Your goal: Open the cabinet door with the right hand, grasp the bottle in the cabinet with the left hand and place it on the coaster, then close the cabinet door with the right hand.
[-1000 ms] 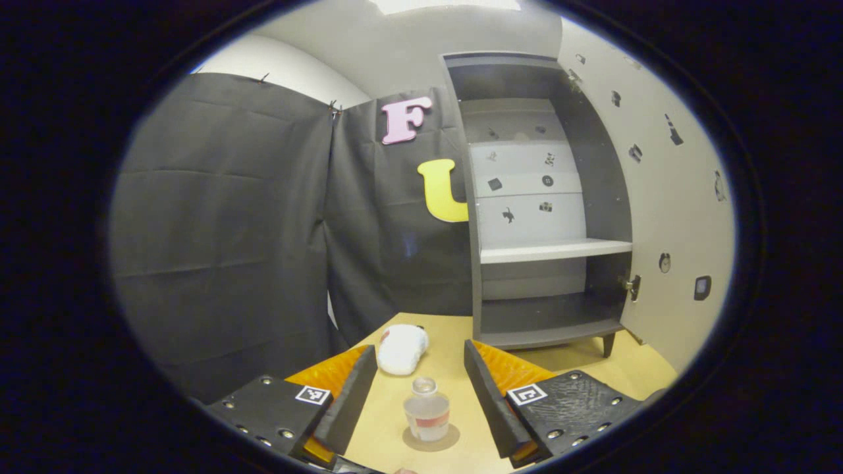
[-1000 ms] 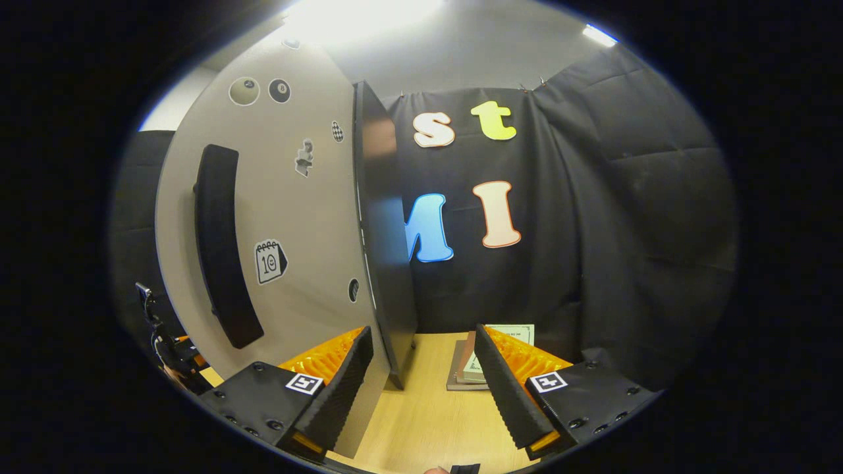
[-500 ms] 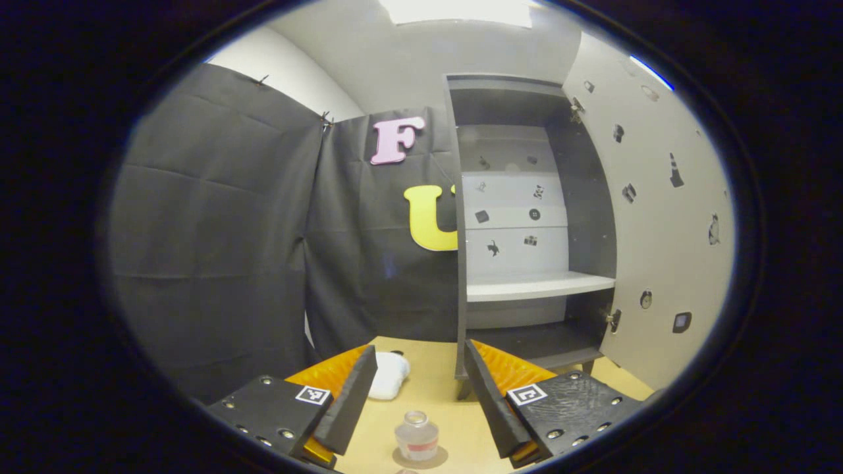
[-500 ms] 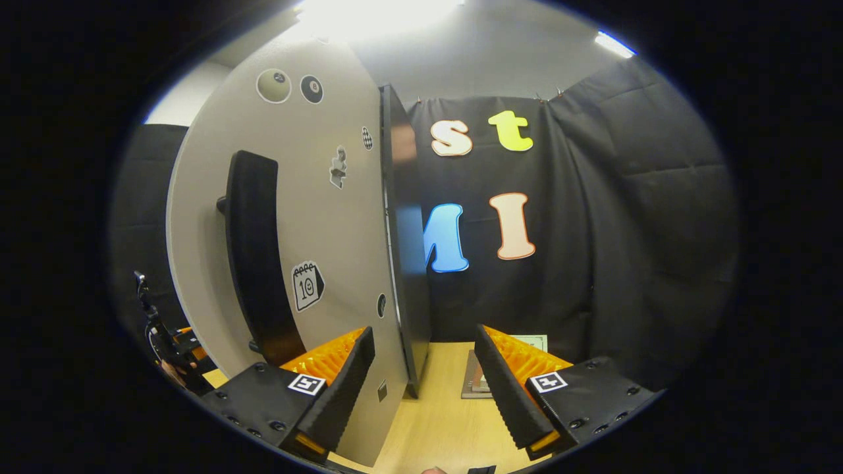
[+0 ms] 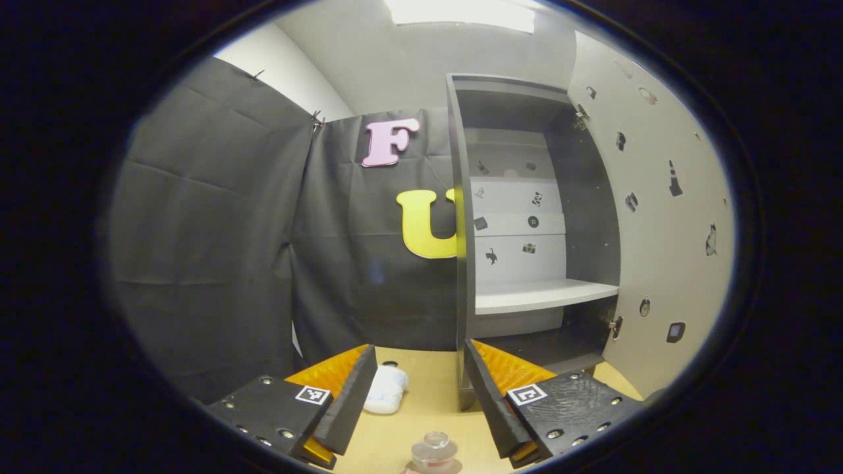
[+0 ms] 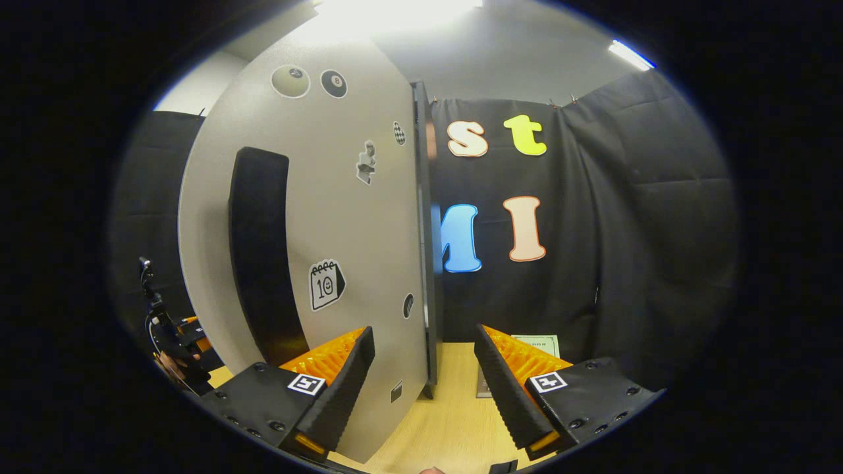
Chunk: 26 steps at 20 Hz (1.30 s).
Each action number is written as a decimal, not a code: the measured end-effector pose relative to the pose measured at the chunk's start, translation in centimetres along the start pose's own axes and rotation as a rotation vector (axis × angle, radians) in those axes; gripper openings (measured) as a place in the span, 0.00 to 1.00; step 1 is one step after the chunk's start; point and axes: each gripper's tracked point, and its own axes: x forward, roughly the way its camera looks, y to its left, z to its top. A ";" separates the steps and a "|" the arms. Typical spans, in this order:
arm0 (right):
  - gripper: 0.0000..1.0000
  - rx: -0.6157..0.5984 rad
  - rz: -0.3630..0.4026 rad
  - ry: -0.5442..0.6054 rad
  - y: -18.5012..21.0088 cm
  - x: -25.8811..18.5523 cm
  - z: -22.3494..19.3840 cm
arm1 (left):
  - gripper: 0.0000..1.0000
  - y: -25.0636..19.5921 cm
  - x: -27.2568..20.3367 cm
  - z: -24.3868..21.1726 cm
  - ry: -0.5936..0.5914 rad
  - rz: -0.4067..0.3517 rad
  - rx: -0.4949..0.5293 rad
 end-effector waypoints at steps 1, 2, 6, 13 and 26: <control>0.97 -0.009 0.011 0.001 0.8 0.2 0.1 | 0.80 0.4 0.2 -0.1 0.000 0.000 -0.006; 0.97 -0.014 0.021 0.004 1.6 0.6 0.0 | 0.80 0.8 0.3 -0.3 0.004 0.003 -0.012; 0.97 -0.016 0.064 0.014 4.4 1.7 -0.1 | 0.80 2.8 0.7 -1.3 0.022 0.018 -0.018; 0.97 -0.033 0.112 0.013 9.1 3.7 0.0 | 0.80 6.3 0.5 -2.4 0.046 0.035 0.005; 0.97 -0.013 0.136 0.032 14.5 10.6 -1.3 | 0.80 14.5 0.0 -2.5 0.041 0.106 0.003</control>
